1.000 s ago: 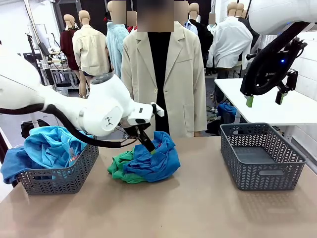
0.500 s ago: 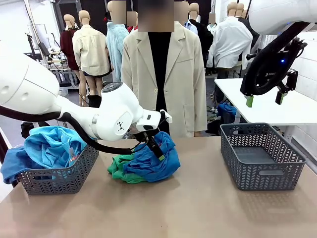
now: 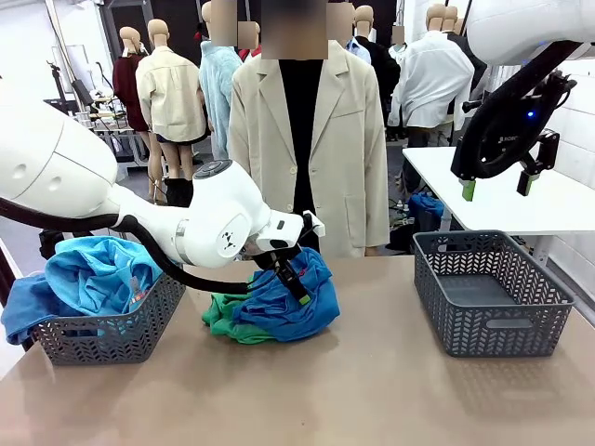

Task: Sort the tops and bottoms.
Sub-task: Lift clothes from the center of the table with your left hand.

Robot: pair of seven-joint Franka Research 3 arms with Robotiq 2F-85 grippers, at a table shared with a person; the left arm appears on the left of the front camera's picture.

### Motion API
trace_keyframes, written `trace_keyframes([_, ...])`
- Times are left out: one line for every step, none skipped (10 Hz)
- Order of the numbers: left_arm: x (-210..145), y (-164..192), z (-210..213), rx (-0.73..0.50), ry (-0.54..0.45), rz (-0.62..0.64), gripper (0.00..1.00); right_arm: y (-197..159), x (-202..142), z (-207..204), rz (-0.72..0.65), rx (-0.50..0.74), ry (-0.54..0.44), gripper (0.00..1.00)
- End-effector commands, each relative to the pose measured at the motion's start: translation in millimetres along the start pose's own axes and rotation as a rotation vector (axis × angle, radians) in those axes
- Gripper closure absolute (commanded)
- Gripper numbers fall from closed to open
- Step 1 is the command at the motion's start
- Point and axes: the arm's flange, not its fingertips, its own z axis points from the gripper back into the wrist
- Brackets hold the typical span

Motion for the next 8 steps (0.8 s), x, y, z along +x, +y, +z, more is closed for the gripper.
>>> trace_keyframes([-4, 6, 11, -0.027, -0.030, -0.008, 0.59, -2, 0, 0, 0.013, 0.032, 0.006, 0.00])
trace_keyframes([-4, 7, 11, -0.028, -0.029, 0.001, 0.79, -2, 0, 0, 0.013, 0.032, 0.006, 0.00])
trace_keyframes([-4, 7, 13, -0.032, -0.032, -0.001, 0.99, -2, 0, 0, 0.013, 0.032, 0.006, 0.00])
trace_keyframes([-4, 7, 13, -0.051, -0.035, 0.006, 1.00, -2, 0, 0, 0.013, 0.032, 0.006, 0.00])
trace_keyframes([-5, 7, 13, -0.055, -0.034, 0.010, 1.00, -2, 0, 0, 0.013, 0.032, 0.006, 0.00])
trace_keyframes([-5, 7, 13, -0.063, -0.032, 0.014, 1.00, -2, 0, 0, 0.013, 0.032, 0.006, 0.00])
trace_keyframes([-6, 8, 16, -0.067, -0.031, 0.019, 1.00, -2, 0, 0, 0.013, 0.032, 0.006, 0.00])
trace_keyframes([-6, 9, 22, -0.064, -0.036, 0.026, 1.00, -2, 0, 0, 0.013, 0.032, 0.006, 0.00])
